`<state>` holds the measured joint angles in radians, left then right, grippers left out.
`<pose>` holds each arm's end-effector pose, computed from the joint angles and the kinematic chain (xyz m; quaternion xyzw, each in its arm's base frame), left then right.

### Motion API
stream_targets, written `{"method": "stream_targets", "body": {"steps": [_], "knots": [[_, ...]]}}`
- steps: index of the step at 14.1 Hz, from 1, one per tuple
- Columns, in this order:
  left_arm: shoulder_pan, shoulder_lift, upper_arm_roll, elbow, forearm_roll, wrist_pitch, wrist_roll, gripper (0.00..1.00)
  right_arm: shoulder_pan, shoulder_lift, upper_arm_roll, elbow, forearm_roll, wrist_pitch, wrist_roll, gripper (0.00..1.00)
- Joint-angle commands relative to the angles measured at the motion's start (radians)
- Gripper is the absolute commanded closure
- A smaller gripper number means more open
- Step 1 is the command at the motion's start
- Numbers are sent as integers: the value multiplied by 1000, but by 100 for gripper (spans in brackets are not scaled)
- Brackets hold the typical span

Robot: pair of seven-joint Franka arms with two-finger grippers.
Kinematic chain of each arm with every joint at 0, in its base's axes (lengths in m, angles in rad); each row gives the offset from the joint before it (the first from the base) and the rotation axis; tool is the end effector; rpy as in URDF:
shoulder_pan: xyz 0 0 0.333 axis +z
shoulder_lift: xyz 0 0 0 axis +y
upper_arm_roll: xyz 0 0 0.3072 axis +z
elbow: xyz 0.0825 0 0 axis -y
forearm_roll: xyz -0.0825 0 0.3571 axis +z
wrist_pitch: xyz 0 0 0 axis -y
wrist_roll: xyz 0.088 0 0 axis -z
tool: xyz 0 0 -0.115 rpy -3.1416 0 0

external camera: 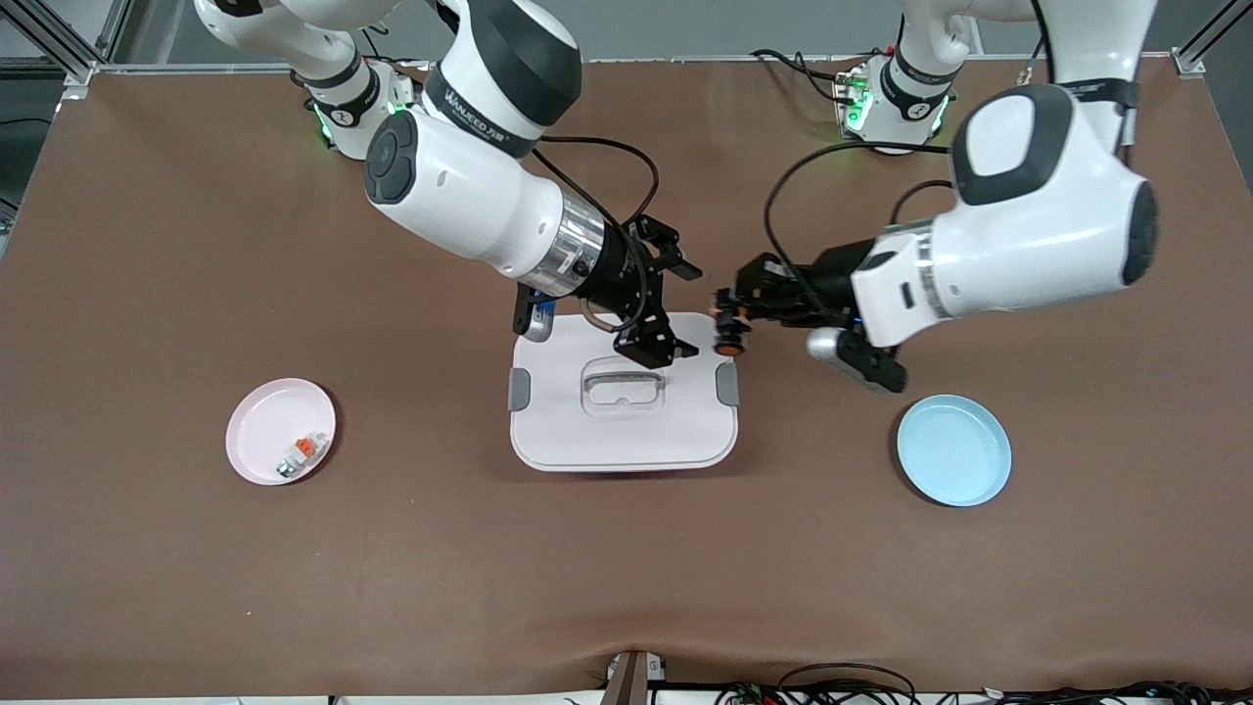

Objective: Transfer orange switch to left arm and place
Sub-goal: 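Open the right gripper while the left gripper carries the switch away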

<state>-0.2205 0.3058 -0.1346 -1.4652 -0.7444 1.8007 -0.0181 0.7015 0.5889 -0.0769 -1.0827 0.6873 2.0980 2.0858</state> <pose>0.5765 -0.2677 0.5264 0.9242 -0.0758 -0.0550 0.3703 0.5619 0.4703 0.5322 -0.6282 0.6885 0.2523 0.2601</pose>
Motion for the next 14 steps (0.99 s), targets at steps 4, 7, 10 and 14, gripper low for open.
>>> {"method": "stream_targets", "body": {"steps": [4,7,10,14], "knots": [[153,-44,4,-14,204,-155,4,100,-2,12,-4,32,9,-21,5,0],[194,-22,3,-17,374,-155,10,100,-16,3,-6,26,-12,-39,-132,0],[200,38,4,-18,573,-100,10,100,-22,-4,-15,26,-72,-191,-364,0],[262,128,4,-23,657,-11,20,100,-62,-44,-15,21,-181,-311,-668,0]]}}
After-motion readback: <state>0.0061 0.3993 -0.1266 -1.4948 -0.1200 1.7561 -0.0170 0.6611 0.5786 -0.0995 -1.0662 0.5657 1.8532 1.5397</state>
